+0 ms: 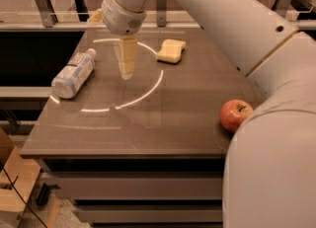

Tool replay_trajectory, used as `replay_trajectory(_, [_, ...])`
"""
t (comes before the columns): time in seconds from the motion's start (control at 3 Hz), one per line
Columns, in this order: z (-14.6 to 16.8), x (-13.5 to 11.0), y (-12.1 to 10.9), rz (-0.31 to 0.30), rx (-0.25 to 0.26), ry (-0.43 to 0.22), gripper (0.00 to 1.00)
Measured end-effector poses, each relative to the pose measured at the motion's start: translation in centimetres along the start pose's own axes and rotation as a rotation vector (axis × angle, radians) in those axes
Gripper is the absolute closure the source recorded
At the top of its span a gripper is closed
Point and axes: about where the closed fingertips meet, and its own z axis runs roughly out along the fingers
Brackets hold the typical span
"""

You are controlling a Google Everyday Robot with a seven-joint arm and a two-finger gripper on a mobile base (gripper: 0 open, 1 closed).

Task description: Pick blue plastic bottle

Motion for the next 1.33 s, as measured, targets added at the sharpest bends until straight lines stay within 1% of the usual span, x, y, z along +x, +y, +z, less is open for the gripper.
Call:
replay_trajectory(0.33, [0.4, -0.3, -0.4, -0.008, -0.002, -0.007, 0.00])
replay_trajectory(0.67, [1.9, -0.6, -0.7, -0.026, -0.027, -0.029, 0.00])
replay_trajectory(1.0, [4.8, -1.4, -2.0, -0.083, -0.084, -0.038, 0.00])
replay_trajectory(1.33, [8.0, -2.9, -3.3, -0.138, -0.140, -0.045, 0.00])
